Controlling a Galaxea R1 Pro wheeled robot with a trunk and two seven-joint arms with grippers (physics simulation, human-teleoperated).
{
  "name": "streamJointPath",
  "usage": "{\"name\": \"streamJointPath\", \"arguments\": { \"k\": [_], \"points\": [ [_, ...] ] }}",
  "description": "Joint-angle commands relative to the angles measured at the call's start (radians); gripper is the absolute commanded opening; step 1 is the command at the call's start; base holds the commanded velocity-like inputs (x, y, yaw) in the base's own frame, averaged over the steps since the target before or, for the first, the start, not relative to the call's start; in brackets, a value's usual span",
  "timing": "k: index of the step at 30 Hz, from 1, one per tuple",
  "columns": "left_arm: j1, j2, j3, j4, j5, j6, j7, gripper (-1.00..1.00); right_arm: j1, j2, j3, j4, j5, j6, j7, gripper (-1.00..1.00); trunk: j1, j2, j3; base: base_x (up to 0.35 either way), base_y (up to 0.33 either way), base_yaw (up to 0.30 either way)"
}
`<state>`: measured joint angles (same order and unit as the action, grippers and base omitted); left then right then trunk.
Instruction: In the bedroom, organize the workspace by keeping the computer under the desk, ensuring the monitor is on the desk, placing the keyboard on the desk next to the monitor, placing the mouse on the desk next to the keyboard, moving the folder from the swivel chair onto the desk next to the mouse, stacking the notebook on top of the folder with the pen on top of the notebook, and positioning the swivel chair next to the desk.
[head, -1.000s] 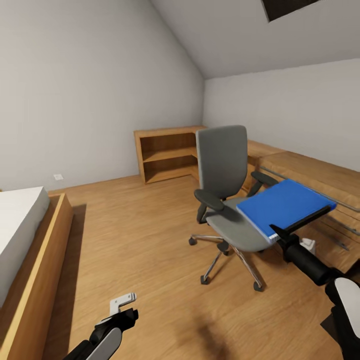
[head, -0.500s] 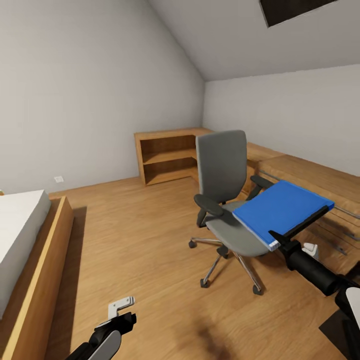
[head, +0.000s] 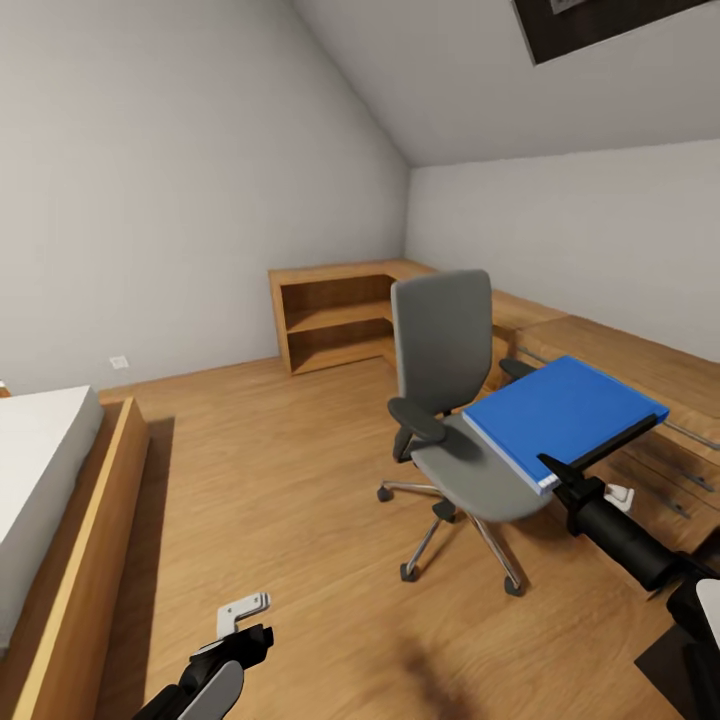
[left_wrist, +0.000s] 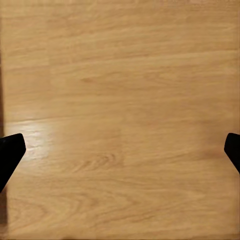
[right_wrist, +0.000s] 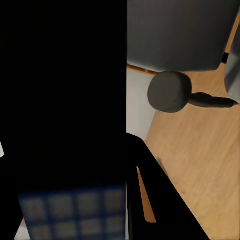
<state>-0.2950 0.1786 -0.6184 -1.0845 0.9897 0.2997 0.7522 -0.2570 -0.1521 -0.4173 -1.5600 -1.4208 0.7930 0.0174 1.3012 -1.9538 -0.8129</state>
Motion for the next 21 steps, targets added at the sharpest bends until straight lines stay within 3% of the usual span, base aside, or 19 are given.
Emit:
{"name": "streamJointPath", "arguments": {
  "k": [1,8,15,21],
  "points": [
    [-0.001,0.001,-0.003,-0.002,0.004,0.002,0.007,1.00,-0.001,0.000,-0.001,0.000,0.003,0.005,0.001,-1.00,-0.004,0.007,0.002,0.000,0.000,0.000],
    [-0.001,0.000,-0.005,-0.002,0.004,0.002,0.007,1.00,-0.001,0.003,-0.001,-0.002,0.002,0.002,-0.002,-1.00,-0.031,0.056,0.024,-0.229,0.000,-0.019],
    [-0.001,-0.002,-0.008,0.008,0.004,0.001,0.006,1.00,-0.001,0.003,-0.001,-0.002,0.001,0.001,-0.001,-1.00,-0.058,0.105,0.046,-0.077,0.000,-0.208],
    [-0.001,-0.041,-0.010,0.014,0.004,0.002,0.006,1.00,-0.001,0.003,-0.001,-0.004,0.000,0.001,-0.003,-1.00,-0.081,0.147,0.062,-0.006,0.000,-0.252]
  ]
}}
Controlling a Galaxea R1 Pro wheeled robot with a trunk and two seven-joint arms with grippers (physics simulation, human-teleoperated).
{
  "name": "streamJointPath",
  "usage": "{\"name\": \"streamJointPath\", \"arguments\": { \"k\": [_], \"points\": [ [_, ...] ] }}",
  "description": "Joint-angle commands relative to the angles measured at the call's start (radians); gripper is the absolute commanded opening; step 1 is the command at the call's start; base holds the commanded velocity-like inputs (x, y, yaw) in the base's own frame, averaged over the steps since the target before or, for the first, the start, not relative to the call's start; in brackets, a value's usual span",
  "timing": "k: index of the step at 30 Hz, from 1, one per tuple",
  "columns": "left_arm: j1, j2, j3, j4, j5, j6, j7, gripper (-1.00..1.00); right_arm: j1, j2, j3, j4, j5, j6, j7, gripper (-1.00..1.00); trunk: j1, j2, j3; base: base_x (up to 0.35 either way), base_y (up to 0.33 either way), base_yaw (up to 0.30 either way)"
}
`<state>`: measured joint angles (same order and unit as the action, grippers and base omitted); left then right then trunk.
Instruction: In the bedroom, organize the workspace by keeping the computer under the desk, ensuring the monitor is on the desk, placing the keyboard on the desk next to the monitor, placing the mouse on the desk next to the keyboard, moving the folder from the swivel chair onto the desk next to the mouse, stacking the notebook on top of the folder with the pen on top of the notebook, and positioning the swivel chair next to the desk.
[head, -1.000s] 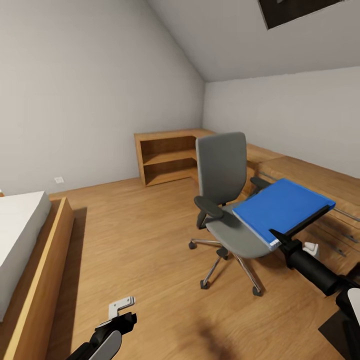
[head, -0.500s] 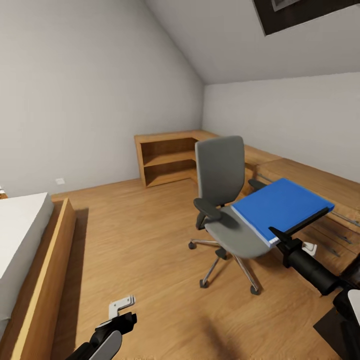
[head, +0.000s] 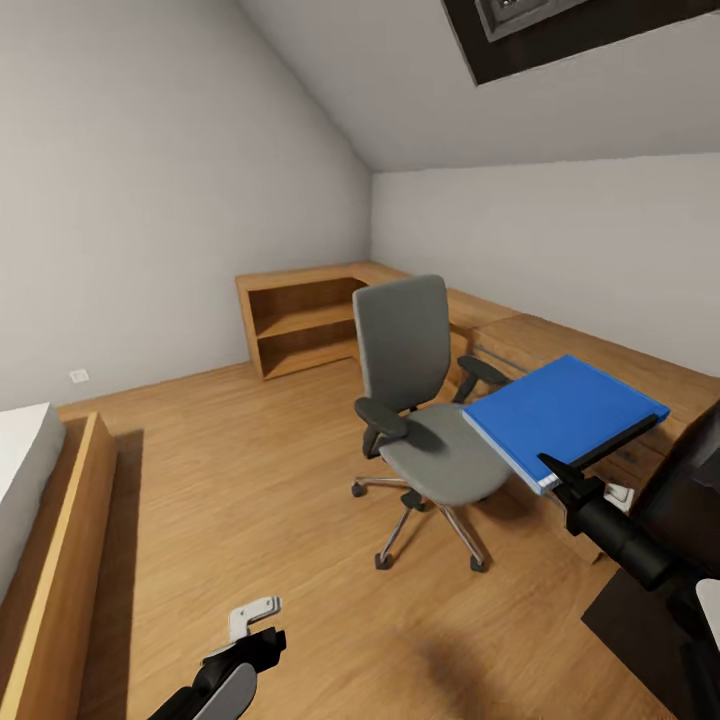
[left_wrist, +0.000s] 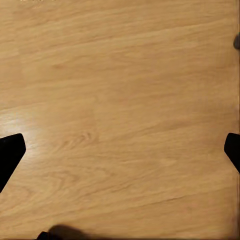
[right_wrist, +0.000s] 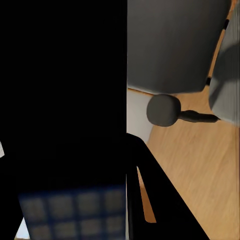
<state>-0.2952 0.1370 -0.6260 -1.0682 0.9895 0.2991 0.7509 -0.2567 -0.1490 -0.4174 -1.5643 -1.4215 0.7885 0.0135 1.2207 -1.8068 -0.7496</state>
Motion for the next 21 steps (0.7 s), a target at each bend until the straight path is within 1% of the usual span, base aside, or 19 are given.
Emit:
{"name": "streamJointPath", "arguments": {
  "k": [1,3,4,8,9,11,12,13,14,16,17,19,20,21],
  "points": [
    [-0.001,-0.001,-0.003,-0.002,0.004,0.003,0.007,1.00,-0.001,0.000,-0.001,0.000,0.001,0.006,0.001,-1.00,-0.004,0.007,0.002,-0.001,0.000,-0.199],
    [-0.001,-0.004,-0.002,0.000,0.006,0.003,0.007,1.00,-0.001,-0.002,-0.001,-0.002,0.001,0.007,0.001,-1.00,-0.012,0.021,0.007,-0.001,0.000,-0.115],
    [-0.001,-0.006,-0.002,0.018,0.008,0.002,0.007,1.00,-0.001,-0.005,-0.001,-0.003,0.001,0.007,0.002,-1.00,-0.016,0.028,0.010,0.000,0.000,-0.052],
    [-0.001,-0.011,-0.011,0.136,0.006,-0.013,0.006,1.00,-0.001,-0.007,-0.001,-0.003,0.001,0.007,0.002,-1.00,-0.031,0.056,0.022,0.000,0.000,-0.023],
    [-0.001,-0.014,-0.019,0.181,0.006,-0.038,0.006,1.00,-0.001,-0.007,0.000,-0.003,0.001,0.008,0.002,-1.00,-0.035,0.063,0.025,0.000,0.000,-0.009],
    [-0.001,-0.028,-0.039,0.275,0.007,-0.115,0.004,1.00,-0.001,-0.007,0.000,-0.003,0.001,0.008,0.002,-1.00,-0.042,0.077,0.032,0.000,0.000,-0.005],
    [-0.001,-0.033,-0.046,0.300,0.007,-0.136,0.003,1.00,-0.001,-0.007,0.000,-0.003,0.001,0.008,0.002,-1.00,-0.046,0.084,0.035,0.000,0.000,-0.003],
    [-0.001,-0.043,-0.060,0.349,0.007,-0.174,-0.001,1.00,-0.001,-0.007,0.001,-0.003,0.001,0.008,0.001,-1.00,-0.050,0.091,0.038,0.000,0.000,-0.002],
    [-0.001,-0.049,-0.067,0.374,0.007,-0.191,-0.005,1.00,-0.001,-0.007,0.001,-0.003,0.001,0.008,0.001,-1.00,-0.054,0.098,0.041,0.000,0.000,-0.001],
    [-0.001,-0.066,-0.093,0.460,0.008,-0.238,-0.028,1.00,-0.001,-0.007,0.003,-0.003,0.003,0.008,0.001,-1.00,-0.062,0.112,0.047,0.000,0.000,0.000],
    [-0.001,-0.068,-0.097,0.479,0.008,-0.245,-0.038,1.00,-0.001,-0.007,0.004,-0.003,0.003,0.008,0.001,-1.00,-0.065,0.119,0.051,0.000,0.000,0.000],
    [-0.001,-0.074,-0.107,0.551,0.008,-0.262,-0.092,1.00,-0.001,-0.006,0.005,-0.003,0.004,0.009,0.000,-1.00,-0.073,0.133,0.057,0.000,0.000,0.000],
    [-0.001,-0.075,-0.109,0.568,0.007,-0.265,-0.110,1.00,-0.001,-0.006,0.005,-0.003,0.004,0.009,0.000,-1.00,-0.077,0.140,0.060,0.000,0.000,0.000],
    [-0.001,-0.077,-0.111,0.600,0.007,-0.269,-0.149,1.00,-0.001,-0.005,0.006,-0.003,0.004,0.009,0.000,-1.00,-0.081,0.147,0.063,0.000,0.000,0.000]
  ]
}}
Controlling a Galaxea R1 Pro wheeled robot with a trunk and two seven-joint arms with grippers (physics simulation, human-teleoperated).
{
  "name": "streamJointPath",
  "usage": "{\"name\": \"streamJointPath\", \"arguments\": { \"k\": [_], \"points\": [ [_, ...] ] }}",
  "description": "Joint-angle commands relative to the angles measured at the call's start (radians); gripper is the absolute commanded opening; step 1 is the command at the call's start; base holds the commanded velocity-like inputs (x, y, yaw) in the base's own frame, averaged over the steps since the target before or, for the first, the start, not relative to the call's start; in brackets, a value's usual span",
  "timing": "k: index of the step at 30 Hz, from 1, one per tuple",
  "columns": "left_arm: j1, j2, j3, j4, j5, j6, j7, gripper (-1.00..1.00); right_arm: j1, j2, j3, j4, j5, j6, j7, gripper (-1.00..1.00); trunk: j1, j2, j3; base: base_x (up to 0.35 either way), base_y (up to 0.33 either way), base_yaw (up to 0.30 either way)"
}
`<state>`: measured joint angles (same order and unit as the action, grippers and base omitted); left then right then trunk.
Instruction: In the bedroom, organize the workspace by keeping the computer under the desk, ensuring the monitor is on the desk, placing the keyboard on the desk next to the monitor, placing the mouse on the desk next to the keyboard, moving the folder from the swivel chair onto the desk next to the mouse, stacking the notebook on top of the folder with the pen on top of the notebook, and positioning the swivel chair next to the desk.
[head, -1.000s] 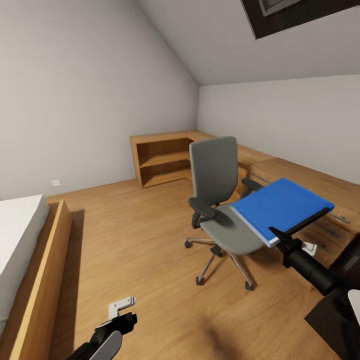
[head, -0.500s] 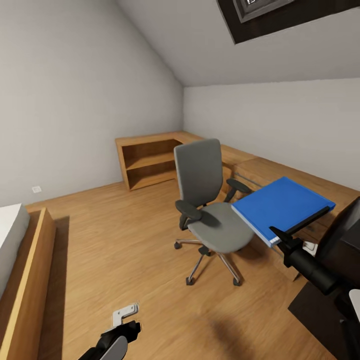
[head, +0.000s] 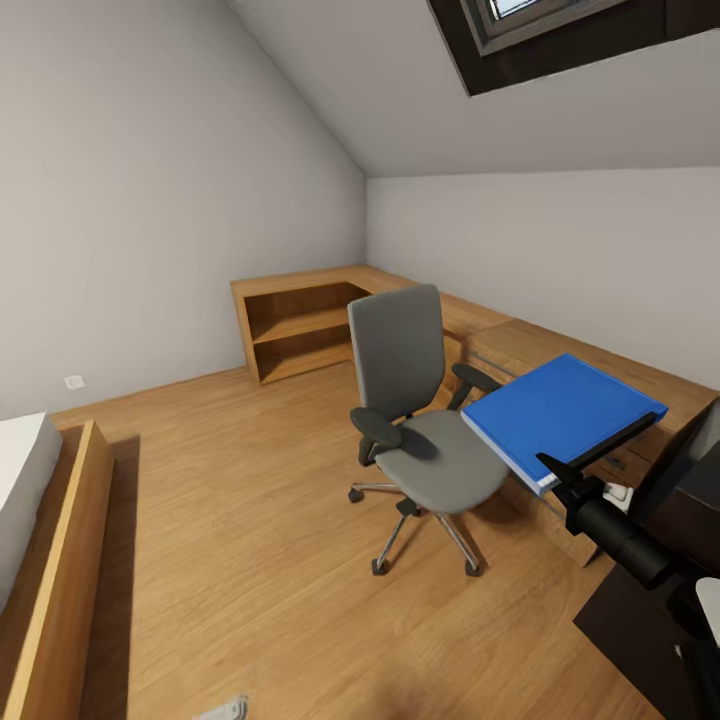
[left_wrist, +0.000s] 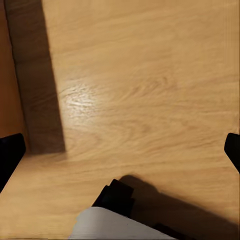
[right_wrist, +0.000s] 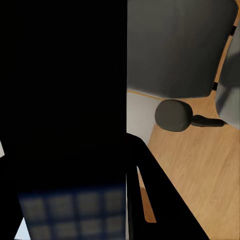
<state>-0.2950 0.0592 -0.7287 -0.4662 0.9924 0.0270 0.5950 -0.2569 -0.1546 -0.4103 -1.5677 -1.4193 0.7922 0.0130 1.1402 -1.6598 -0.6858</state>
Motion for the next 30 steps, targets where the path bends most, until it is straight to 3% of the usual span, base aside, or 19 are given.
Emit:
{"name": "streamJointPath", "arguments": {
  "k": [1,6,11,22,23,30],
  "points": [
    [-0.001,0.001,-0.009,0.013,0.004,0.000,-0.013,1.00,-0.001,0.000,-0.001,0.000,0.001,0.005,0.001,-1.00,-0.004,0.007,0.002,0.000,0.000,0.000],
    [-0.001,0.000,-0.011,0.134,0.006,-0.035,-0.176,1.00,-0.001,0.005,0.005,0.006,0.001,0.004,-0.002,-1.00,-0.023,0.042,0.018,0.000,0.000,0.000],
    [-0.001,-0.001,-0.010,0.158,0.009,-0.040,-0.267,1.00,-0.001,0.006,0.017,0.008,0.000,0.004,-0.010,-1.00,-0.042,0.077,0.034,0.000,0.000,0.000],
    [-0.001,0.000,-0.005,0.164,0.008,-0.051,-0.304,1.00,-0.001,0.023,0.039,0.042,0.009,0.003,-0.045,-1.00,-0.085,0.154,0.068,0.000,0.000,0.000],
    [-0.001,-0.001,-0.005,0.165,0.009,-0.101,-0.305,1.00,-0.001,0.025,0.049,0.049,0.012,0.002,-0.061,-1.00,-0.088,0.161,0.071,0.000,0.000,0.000],
    [-0.001,-0.001,-0.010,0.166,0.008,-0.127,-0.305,1.00,-0.001,0.025,0.051,0.050,0.014,0.003,-0.067,-1.00,-0.115,0.210,0.093,0.000,0.000,-0.009]
  ]
}}
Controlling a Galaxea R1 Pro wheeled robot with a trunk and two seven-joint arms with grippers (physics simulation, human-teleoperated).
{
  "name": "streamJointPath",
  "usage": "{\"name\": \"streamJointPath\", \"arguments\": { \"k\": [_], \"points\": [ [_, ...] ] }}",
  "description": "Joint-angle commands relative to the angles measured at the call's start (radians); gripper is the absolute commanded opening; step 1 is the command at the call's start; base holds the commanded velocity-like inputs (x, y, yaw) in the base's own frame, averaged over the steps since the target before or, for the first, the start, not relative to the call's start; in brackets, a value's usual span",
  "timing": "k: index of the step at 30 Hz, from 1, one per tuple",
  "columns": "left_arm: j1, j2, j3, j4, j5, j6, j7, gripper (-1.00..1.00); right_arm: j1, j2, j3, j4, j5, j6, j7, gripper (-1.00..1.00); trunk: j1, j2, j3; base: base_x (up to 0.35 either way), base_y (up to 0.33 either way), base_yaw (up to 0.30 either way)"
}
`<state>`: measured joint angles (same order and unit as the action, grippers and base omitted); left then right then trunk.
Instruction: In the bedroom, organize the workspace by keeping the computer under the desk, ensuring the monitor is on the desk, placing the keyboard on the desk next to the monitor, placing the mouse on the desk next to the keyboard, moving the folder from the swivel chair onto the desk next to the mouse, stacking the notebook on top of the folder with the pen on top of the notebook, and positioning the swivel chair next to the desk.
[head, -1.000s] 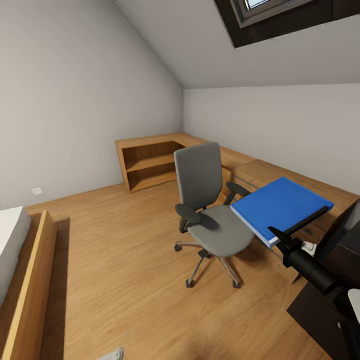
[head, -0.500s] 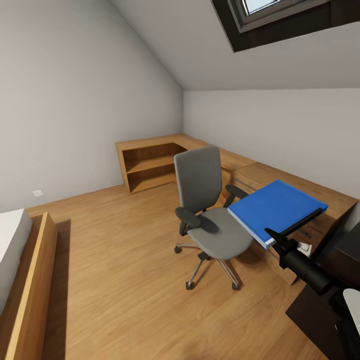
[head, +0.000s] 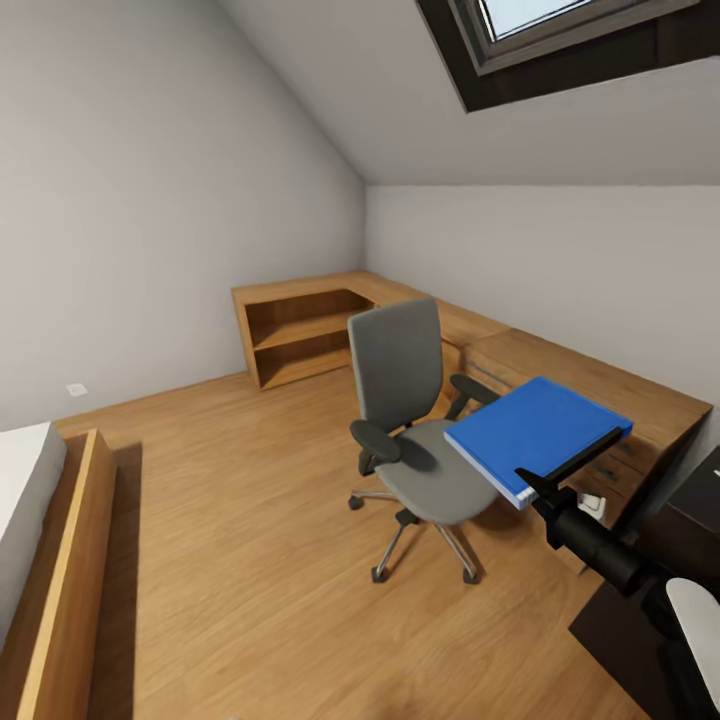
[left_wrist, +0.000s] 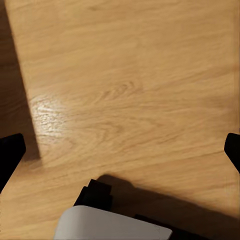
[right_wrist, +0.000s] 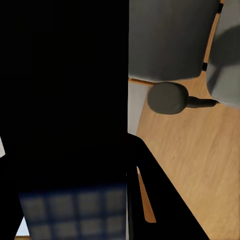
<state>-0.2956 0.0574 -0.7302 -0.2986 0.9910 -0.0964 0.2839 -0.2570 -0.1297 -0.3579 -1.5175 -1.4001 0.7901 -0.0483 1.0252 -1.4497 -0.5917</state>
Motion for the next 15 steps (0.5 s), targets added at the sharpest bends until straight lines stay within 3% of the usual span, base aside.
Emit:
{"name": "streamJointPath", "arguments": {
  "k": [1,6,15],
  "points": [
    [0.000,0.001,-0.009,-0.002,0.009,-0.006,0.006,1.00,-0.001,0.000,-0.001,0.000,-0.007,0.006,-0.006,-1.00,-0.004,0.007,0.002,0.000,0.000,-0.125],
    [0.000,0.001,-0.008,0.004,0.013,-0.063,0.006,1.00,-0.001,0.001,-0.001,0.001,-0.011,0.006,-0.008,-1.00,-0.023,0.042,0.018,0.000,0.000,-0.205],
    [0.000,-0.016,-0.009,0.046,0.010,-0.104,0.004,1.00,-0.001,0.001,-0.001,0.002,-0.010,0.006,-0.012,-1.00,-0.023,0.042,0.018,0.000,0.000,-0.268]
  ]
}}
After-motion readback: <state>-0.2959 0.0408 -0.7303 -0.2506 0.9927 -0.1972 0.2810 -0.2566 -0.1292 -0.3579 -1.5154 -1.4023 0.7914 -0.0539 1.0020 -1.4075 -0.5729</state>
